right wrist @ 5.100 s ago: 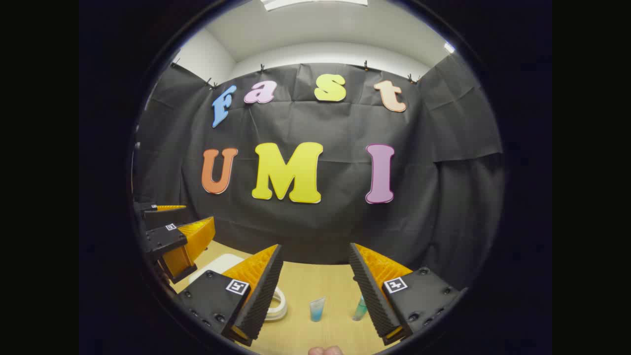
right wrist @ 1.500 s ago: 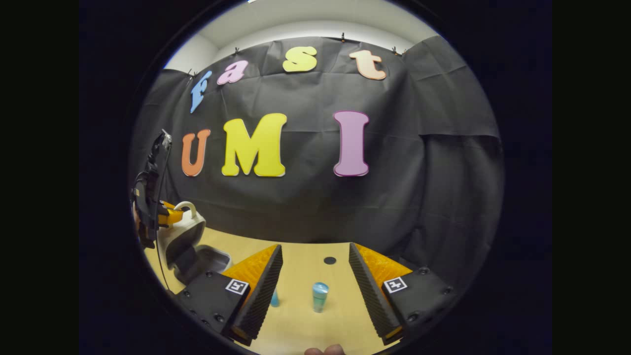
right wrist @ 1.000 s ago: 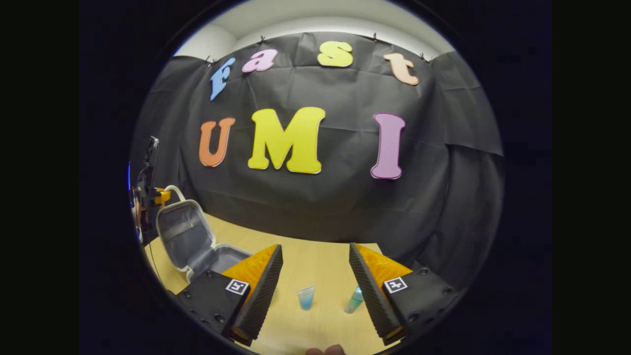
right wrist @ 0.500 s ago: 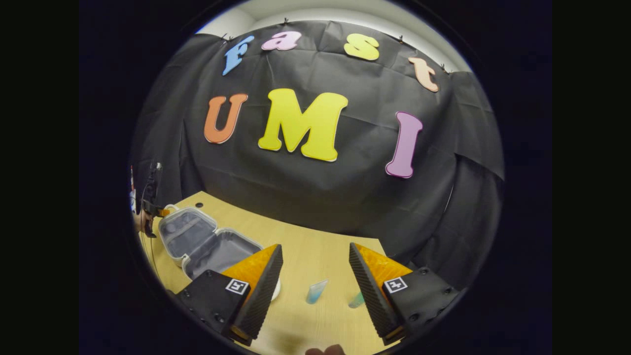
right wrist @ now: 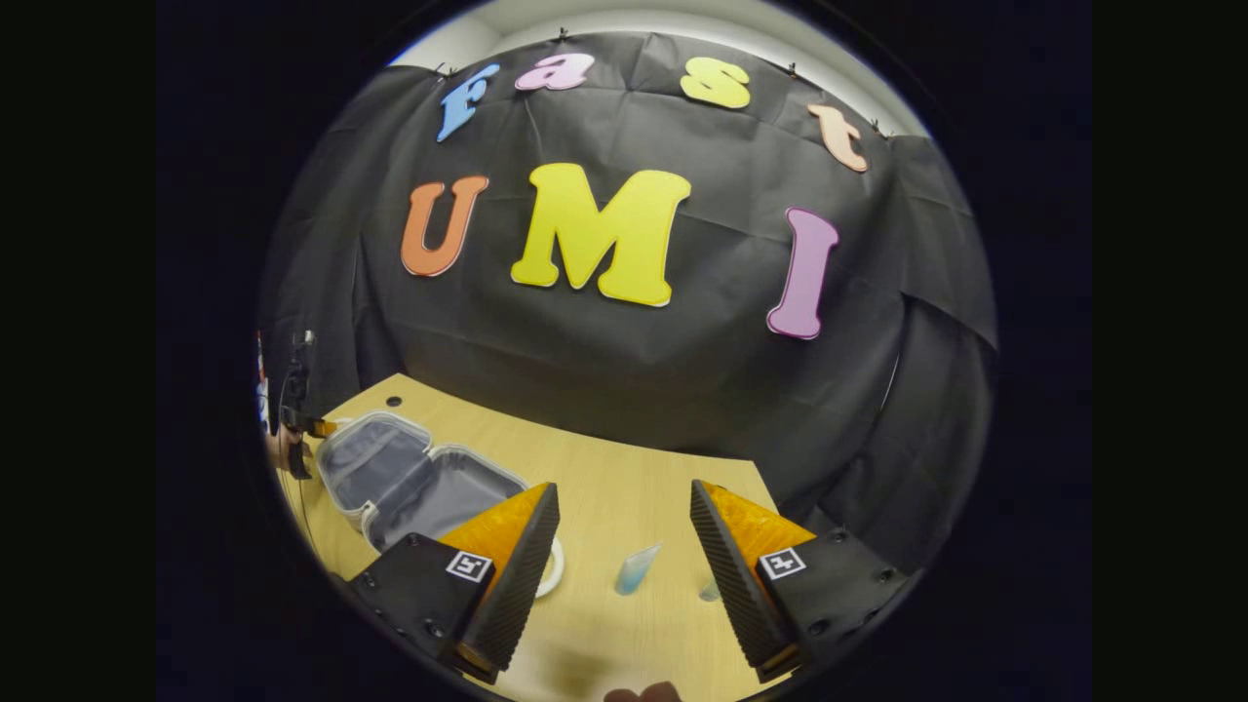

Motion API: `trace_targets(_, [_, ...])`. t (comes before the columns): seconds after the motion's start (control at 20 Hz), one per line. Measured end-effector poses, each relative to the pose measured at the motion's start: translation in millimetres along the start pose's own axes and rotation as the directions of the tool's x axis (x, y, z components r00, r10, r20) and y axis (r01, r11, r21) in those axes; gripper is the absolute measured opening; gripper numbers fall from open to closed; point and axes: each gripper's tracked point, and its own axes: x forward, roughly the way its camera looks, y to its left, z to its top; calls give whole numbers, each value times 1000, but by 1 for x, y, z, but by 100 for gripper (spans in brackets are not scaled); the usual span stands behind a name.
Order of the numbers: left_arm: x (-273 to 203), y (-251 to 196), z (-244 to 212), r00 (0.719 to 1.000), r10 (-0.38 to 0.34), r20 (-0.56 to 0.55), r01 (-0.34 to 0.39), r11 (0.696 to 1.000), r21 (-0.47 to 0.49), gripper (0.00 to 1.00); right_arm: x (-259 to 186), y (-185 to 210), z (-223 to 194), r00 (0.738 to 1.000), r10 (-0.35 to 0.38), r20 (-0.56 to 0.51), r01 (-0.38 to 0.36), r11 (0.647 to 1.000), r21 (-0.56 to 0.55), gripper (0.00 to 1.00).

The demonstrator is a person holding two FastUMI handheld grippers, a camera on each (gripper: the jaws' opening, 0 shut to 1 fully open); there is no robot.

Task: First open the suitcase, pack the skin care products into it, and then close the suitcase.

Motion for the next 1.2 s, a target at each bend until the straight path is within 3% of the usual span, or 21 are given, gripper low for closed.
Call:
trace_targets(0.1, [-19, -7, 16, 999, 14, 43, -14, 1000, 1, 90, 0, -8, -1, 1000, 3, 5, -3, 1000, 13, 81])
trace_targets(0.15, [-32, -15, 25, 997, 14, 77, -15, 1000, 9, 100, 1, -13, -5, 1000, 7, 3, -7, 1000, 27, 81])
trace_targets(0.2, [-48, -27, 36, 994, 7, 109, -9, 1000, 18, 94, 2, -19, -9, 1000, 4, -2, -3, 999, 41, 81])
trace_targets(0.4, [-106, -101, 54, 979, -54, 194, 40, 996, 76, 93, -1, -55, -25, 999, -38, 10, 37, 997, 60, 81])
trace_targets(0.65, [-159, -219, 27, 969, -170, 181, 152, 982, 110, 93, -9, -96, -54, 999, -43, 0, 43, 996, 73, 81])
trace_targets(0.8, [-185, -289, -4, 955, -241, 170, 208, 959, 192, 94, -15, -112, -74, 1000, -26, -17, 27, 998, 60, 81])
trace_targets(1.0, [-207, -385, -48, 910, -402, 98, 349, 873, 341, 93, -21, -134, -92, 999, 14, -34, -13, 999, 32, 81])
trace_targets(1.2, [-221, -466, -89, 846, -534, 3, 488, 775, 403, 93, -25, -160, -111, 996, 48, -71, -46, 998, 32, 81])
